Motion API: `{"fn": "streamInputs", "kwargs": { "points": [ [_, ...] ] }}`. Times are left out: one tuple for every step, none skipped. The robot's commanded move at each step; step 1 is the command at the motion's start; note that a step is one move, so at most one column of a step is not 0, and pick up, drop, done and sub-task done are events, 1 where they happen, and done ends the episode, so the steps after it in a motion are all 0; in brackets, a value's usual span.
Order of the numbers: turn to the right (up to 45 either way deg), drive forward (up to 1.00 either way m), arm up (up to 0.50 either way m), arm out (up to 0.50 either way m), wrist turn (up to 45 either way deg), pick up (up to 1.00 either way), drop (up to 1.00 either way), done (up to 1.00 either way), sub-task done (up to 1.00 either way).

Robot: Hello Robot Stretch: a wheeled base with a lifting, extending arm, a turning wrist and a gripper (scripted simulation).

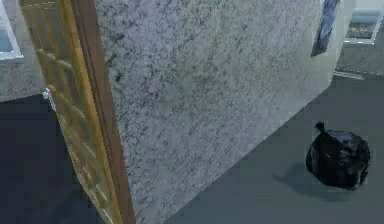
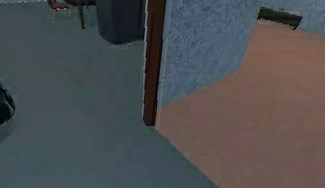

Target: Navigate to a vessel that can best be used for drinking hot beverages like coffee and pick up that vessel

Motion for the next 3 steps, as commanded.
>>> {"fn": "streamInputs", "kwargs": {
  "points": [
    [-45.0, 0.0, 0.0, 0.0, 0.0, 0.0, 0.0, 0.0, 0.0],
    [-21.0, 0.0, 0.0, 0.0, 0.0, 0.0, 0.0, 0.0, 0.0],
    [-3.0, 0.0, 0.0, 0.0, 0.0, 0.0, 0.0, 0.0, 0.0]
  ]
}}
